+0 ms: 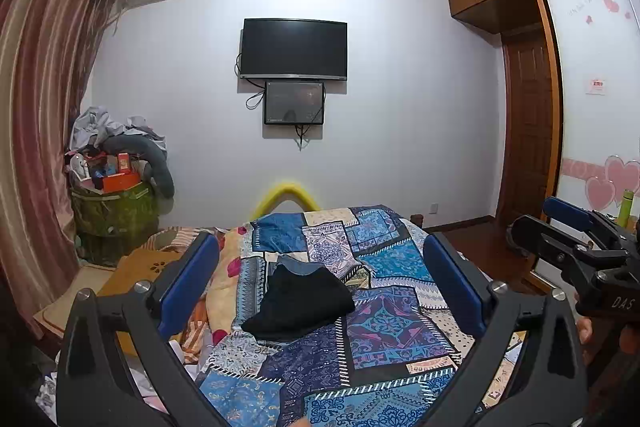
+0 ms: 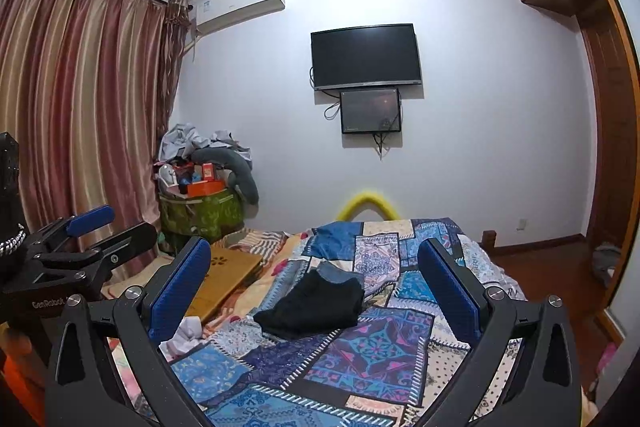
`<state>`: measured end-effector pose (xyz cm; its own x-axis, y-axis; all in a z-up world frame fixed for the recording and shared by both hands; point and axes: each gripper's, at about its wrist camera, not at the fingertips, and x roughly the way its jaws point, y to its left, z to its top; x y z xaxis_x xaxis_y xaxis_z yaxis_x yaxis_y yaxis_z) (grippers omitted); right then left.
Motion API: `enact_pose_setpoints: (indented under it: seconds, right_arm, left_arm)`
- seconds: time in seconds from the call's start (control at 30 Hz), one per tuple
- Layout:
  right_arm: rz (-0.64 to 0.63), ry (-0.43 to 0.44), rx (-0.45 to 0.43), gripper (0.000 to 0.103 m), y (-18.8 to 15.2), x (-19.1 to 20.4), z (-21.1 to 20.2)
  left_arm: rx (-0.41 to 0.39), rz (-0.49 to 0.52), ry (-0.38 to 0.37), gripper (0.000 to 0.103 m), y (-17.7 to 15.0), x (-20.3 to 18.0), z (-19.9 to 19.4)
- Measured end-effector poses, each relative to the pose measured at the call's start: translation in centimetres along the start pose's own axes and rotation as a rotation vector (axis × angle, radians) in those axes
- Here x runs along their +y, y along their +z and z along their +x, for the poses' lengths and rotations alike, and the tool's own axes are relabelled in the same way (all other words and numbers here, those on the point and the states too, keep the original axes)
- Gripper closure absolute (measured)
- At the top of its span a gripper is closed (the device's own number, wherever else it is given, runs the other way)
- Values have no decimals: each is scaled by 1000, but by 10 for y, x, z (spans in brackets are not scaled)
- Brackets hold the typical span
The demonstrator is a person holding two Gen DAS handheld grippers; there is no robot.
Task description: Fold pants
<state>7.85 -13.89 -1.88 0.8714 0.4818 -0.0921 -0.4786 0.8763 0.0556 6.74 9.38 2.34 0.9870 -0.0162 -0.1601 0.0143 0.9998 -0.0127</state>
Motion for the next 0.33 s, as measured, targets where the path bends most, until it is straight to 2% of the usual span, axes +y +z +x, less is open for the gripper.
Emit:
enact_pose_setpoints:
  seconds: [0.33]
  right_arm:
    - [1,-4,6,0,-1,0,4]
  left_arm:
    - [7,6,-7,0,0,0,0]
